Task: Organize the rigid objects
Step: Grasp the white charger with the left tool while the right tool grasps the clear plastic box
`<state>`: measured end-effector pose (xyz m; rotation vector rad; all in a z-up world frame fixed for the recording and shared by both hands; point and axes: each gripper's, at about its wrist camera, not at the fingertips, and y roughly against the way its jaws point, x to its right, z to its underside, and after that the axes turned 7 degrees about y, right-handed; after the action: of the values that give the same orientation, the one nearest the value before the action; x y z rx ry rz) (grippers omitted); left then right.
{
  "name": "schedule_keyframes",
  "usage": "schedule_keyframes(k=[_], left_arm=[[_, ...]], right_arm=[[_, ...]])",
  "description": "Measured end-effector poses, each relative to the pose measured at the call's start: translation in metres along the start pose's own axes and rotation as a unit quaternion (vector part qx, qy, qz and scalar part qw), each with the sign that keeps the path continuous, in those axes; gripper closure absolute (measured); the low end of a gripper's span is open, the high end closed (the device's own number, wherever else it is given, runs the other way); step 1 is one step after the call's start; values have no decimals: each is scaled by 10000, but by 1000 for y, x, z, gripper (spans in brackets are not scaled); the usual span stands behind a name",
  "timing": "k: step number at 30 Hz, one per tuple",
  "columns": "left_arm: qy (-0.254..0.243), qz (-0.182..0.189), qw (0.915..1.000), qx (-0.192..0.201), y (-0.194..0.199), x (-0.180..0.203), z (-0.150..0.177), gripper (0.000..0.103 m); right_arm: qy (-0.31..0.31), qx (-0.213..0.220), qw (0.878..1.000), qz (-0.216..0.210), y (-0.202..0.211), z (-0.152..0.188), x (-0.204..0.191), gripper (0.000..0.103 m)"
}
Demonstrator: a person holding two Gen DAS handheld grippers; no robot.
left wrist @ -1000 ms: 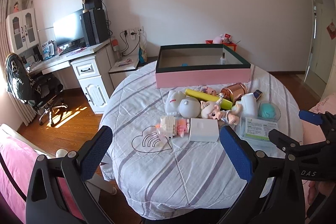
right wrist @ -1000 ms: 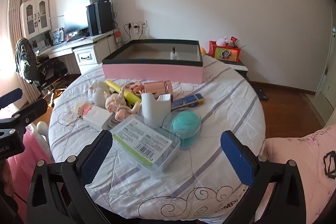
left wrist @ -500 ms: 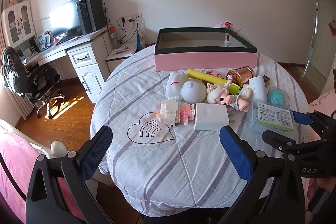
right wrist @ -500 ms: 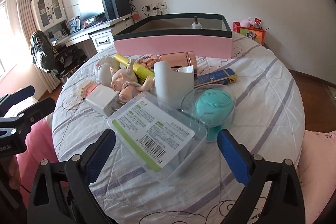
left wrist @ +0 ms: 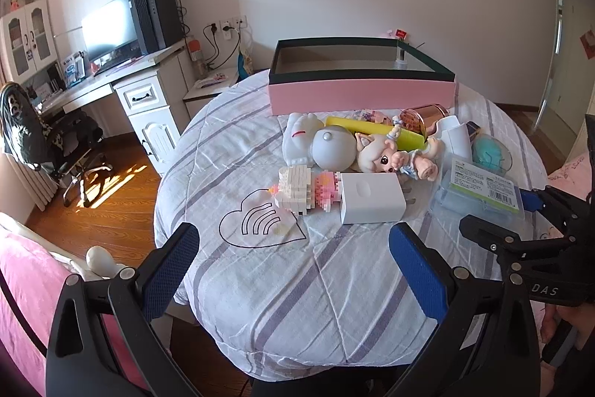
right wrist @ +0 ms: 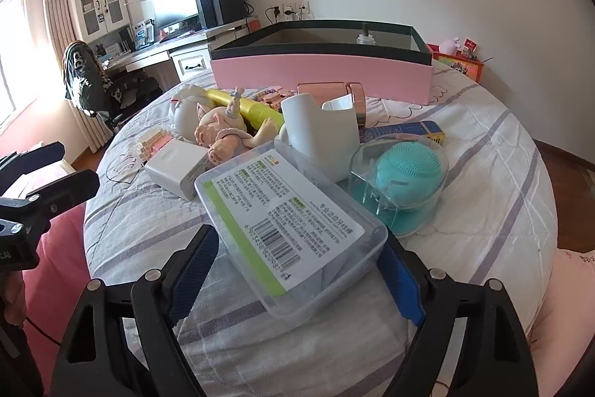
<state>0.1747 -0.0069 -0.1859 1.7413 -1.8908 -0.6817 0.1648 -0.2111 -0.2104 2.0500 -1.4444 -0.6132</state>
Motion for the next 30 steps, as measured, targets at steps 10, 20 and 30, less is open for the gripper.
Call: schedule_keyframes(k=[10, 20, 30], left_arm=[[118, 38, 9997, -194, -12, -2, 1, 0], [235, 90, 9988, -429, -32, -3, -1, 0], [21, 402, 9978, -531, -46, 36, 0, 0]], right_arm=[[172, -91, 9998, 11, 10, 2, -5, 25], [-32, 154, 9994, -295, -7, -3, 5, 26], [-104, 463, 9987, -184, 33, 0, 18, 30]])
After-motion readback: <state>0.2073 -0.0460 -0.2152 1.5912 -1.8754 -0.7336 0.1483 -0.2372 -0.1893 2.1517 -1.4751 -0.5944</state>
